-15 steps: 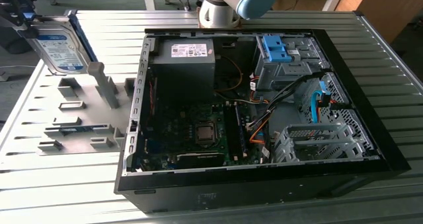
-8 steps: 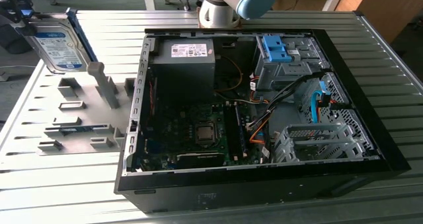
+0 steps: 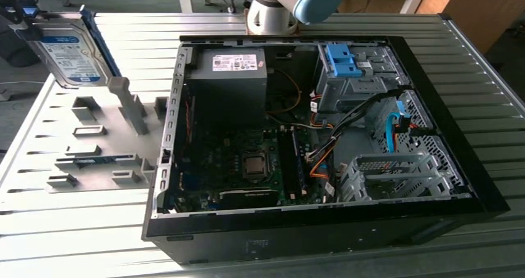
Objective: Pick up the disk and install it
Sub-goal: 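Pick up the disk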
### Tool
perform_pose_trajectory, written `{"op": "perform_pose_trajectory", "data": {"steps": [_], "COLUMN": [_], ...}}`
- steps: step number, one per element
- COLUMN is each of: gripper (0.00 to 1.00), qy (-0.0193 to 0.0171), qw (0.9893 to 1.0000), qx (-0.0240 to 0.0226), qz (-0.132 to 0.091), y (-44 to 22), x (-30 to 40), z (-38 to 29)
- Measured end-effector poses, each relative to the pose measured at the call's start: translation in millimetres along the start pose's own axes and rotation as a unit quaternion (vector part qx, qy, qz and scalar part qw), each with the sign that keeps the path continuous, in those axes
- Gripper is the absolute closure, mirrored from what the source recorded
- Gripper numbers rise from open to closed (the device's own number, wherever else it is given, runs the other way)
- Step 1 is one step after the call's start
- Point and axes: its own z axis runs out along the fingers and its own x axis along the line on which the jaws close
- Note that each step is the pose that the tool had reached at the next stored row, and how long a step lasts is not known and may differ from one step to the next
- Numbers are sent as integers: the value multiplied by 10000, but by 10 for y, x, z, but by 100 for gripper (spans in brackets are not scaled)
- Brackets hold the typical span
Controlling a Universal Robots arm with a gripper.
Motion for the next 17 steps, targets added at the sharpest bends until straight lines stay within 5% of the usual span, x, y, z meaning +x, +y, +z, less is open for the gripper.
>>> {"op": "perform_pose_trajectory", "data": {"steps": [17], "gripper": [64], "qy": [0], "qw": [10000], "qx": [0], "qz": [0], "y": [3], "x": [-4], "z": [-155]}}
